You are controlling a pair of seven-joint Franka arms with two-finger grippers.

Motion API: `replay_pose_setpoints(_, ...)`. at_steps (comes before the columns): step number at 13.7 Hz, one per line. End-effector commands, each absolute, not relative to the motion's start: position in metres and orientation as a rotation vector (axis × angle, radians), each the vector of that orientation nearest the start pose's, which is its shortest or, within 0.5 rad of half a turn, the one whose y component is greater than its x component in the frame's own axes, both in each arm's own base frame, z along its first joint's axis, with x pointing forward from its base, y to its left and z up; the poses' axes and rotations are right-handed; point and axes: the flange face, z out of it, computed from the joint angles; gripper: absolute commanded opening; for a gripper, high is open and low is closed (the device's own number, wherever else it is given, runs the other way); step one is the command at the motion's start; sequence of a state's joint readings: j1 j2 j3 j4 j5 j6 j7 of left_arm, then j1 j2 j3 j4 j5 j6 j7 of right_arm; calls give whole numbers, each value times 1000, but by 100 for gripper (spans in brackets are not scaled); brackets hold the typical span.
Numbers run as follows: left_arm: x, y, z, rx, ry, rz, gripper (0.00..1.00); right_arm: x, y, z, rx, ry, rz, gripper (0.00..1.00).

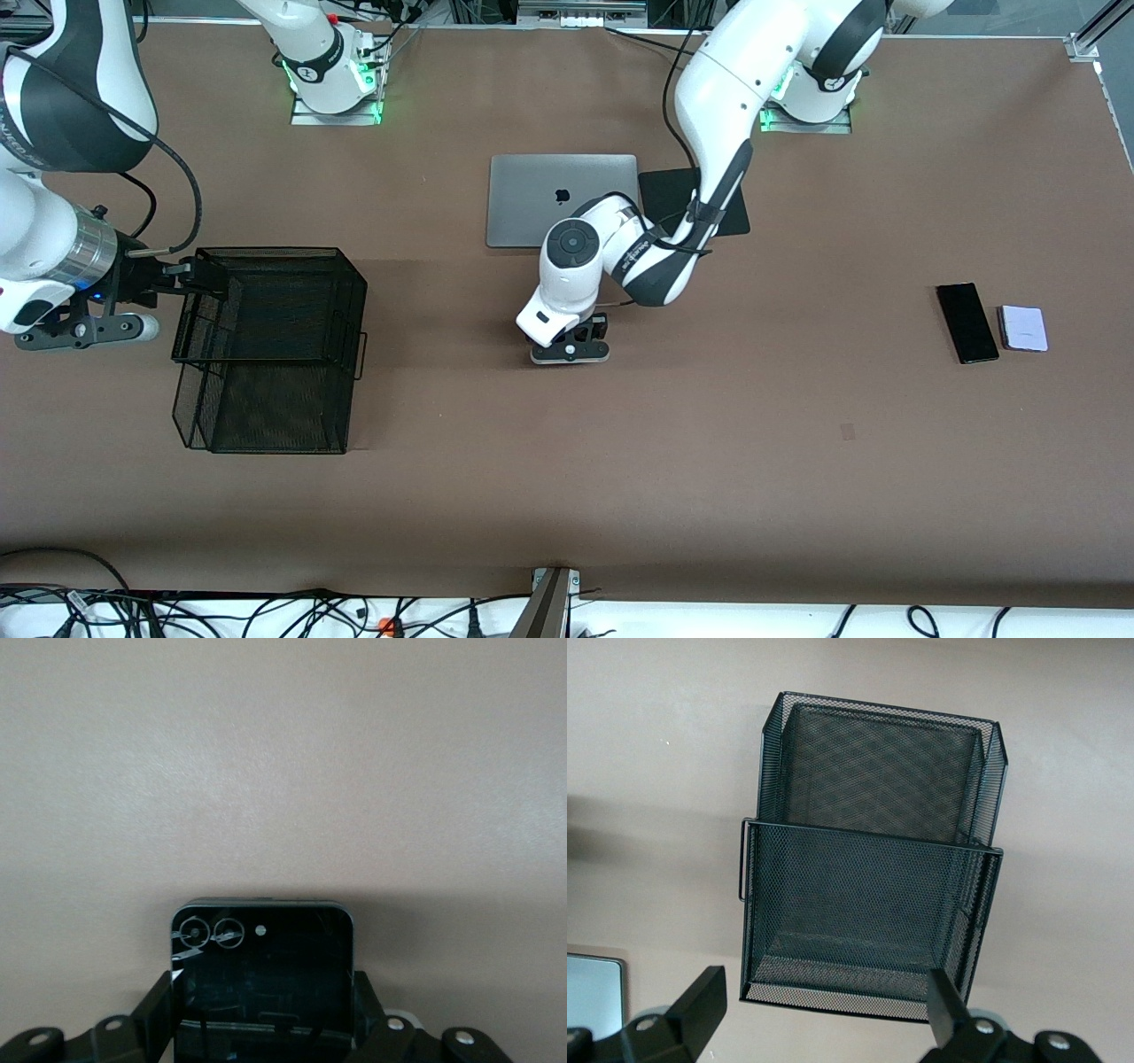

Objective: Place phones with both arms
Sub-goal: 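Set the flip phone down with the left gripper while the right gripper approaches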

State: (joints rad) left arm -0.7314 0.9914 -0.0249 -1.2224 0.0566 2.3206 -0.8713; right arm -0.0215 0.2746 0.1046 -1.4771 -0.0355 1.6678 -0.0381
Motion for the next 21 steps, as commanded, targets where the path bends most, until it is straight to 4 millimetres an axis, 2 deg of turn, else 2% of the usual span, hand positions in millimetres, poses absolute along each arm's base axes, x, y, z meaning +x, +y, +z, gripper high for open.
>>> replay_pose_setpoints(1,564,-530,181,-3191,-186,-196,99,637,40,517,-3126,-192,134,100)
replay_pose_setpoints(4,562,-532,182,-3175,-198,-220,100,637,39,517,-3125,-196,134,100)
replay_pose_setpoints(6,568,-523,203,-3146,-219,-171,100,637,34,517,-3126,-177,137,100)
replay_pose_setpoints(7,578,-505,213,-3111,-250,-112,100,637,33,517,-3127,-170,137,100)
replay_pose_setpoints(9,604,-465,250,-3087,-224,-46,100,636,39,516,-3130,-173,142,100)
replay_pose_setpoints(11,617,-422,258,-3038,-105,92,100,636,47,517,-3121,-193,141,100)
replay_pose_setpoints(12,622,-399,264,-3005,-48,172,100,635,62,518,-3117,-223,137,100)
replay_pose_setpoints(14,633,-339,277,-2949,87,351,100,630,119,509,-3130,-106,149,99)
replay_pose_setpoints(16,644,-272,290,-2930,173,448,100,619,207,487,-3133,-13,153,99)
replay_pose_setpoints(19,660,-168,294,-2903,283,508,100,604,331,447,-3091,-47,16,99)
replay_pose_setpoints(21,668,-90,295,-2883,371,542,100,599,400,417,-3056,-48,-22,99)
